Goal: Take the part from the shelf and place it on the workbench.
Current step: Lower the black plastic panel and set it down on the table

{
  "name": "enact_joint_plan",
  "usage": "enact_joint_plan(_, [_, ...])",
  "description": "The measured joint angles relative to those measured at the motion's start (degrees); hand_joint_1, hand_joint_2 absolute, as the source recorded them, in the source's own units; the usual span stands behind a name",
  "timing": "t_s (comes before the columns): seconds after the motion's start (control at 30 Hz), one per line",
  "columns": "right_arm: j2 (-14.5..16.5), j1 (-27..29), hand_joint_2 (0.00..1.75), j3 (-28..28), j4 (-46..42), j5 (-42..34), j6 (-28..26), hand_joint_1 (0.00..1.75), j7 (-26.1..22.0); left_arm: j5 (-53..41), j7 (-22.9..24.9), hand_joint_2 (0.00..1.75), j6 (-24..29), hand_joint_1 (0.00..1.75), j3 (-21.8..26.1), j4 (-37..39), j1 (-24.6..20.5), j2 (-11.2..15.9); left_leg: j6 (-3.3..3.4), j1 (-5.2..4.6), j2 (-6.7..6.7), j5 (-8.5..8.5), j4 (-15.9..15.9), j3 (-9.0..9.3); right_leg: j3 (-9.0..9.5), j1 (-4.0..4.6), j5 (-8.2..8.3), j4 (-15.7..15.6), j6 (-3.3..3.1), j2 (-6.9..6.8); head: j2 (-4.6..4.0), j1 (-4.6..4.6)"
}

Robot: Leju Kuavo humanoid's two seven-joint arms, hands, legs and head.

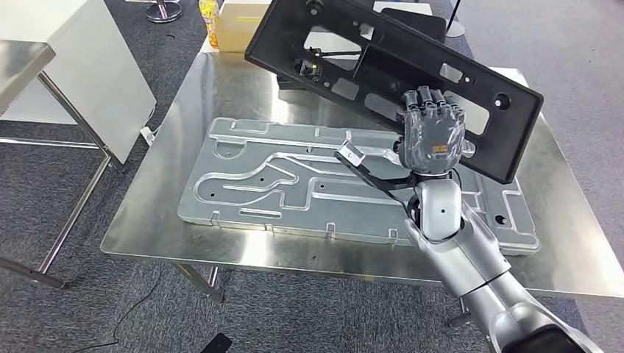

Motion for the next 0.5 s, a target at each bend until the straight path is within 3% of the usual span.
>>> enact_joint_plan(0.3, [-0.32,-1.08,1.75,1.95,14.05,0.0,0.01,1.64,-3.06,0.26,0.26,0.0,-0.02,0.0,-1.16,0.0,-0.08,-0.09,0.0,0.0,0.0,0.0,0.0,-0.01,-0.01,-0.01,-0.01,0.0,0.0,0.0,0.0,0.0])
enact_joint_plan(0.5, [-0.32,-1.03,1.75,2.01,16.22,0.0,0.01,1.64,-3.56,0.35,0.29,0.0,-0.02,0.0,-1.23,0.0,-0.07,-0.11,0.0,0.0,0.0,0.0,0.0,-0.02,-0.01,-0.01,-0.01,0.0,0.0,0.0,0.0,0.0])
